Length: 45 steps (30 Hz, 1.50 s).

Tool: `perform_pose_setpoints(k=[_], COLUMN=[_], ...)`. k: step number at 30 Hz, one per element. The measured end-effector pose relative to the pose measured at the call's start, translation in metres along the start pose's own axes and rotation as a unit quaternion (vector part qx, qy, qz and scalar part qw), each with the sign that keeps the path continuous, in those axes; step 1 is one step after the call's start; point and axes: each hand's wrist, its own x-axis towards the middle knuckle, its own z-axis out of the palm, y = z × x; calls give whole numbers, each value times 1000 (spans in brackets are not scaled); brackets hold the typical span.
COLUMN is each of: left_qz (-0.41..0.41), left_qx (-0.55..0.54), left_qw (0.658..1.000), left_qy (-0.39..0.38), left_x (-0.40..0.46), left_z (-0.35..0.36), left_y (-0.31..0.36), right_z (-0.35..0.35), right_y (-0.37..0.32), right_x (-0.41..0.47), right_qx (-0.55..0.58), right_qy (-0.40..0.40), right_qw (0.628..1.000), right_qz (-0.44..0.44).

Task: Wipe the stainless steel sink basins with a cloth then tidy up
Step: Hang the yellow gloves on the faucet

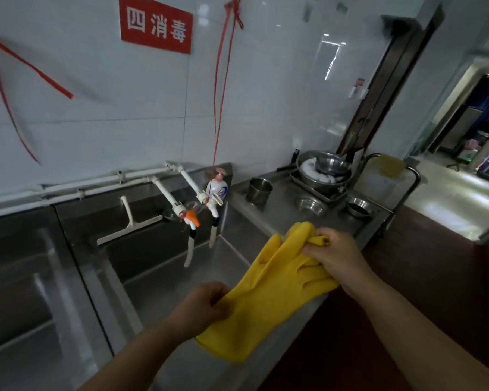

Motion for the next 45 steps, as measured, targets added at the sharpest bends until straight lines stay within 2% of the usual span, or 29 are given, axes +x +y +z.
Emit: perform_pose_setpoints(k=[2, 5, 11, 13, 17, 22, 26, 28, 33, 35, 37, 40, 45], left_qz=[-31, -74, -84, -100, -113, -173, -187, -182, -168, -165, -151, -147, -149], left_qx=[46, 72, 116, 146, 268, 347, 396, 394, 263, 186, 66, -40, -126], left_qw=[998, 994, 966, 942, 864, 812, 781, 785, 839, 867, 894, 905, 915], left_qy=[-5, 31, 214, 285, 411, 436, 446, 442, 446, 432, 417, 398, 354], left_x=[23, 53, 118, 147, 207, 278, 333, 358, 401, 412, 420, 428, 430], left_z=[-13, -39, -118, -144, -189, -230, -239, -239, -239, -239, -234, -225, -219], left_y=[-2, -4, 19, 30, 40, 28, 15, 5, -16, -20, -20, -18, -15], right_z=[3, 11, 40, 52, 84, 125, 144, 152, 168, 172, 176, 183, 191], right_y=[3, 10, 14, 11, 10, 28, 54, 68, 98, 107, 114, 124, 131], right_x=[32, 76, 180, 219, 296, 359, 387, 398, 422, 430, 435, 438, 436], right_qx=[2, 11, 108, 156, 230, 289, 319, 332, 348, 352, 355, 352, 355], right_qy=[-9, -27, -48, -50, -94, -165, -206, -212, -246, -256, -265, -270, -278], right_qw=[1000, 1000, 992, 985, 966, 942, 924, 919, 905, 900, 896, 895, 890], right_qz=[0, -5, -45, -61, -67, -49, -43, -25, 15, 24, 28, 47, 65])
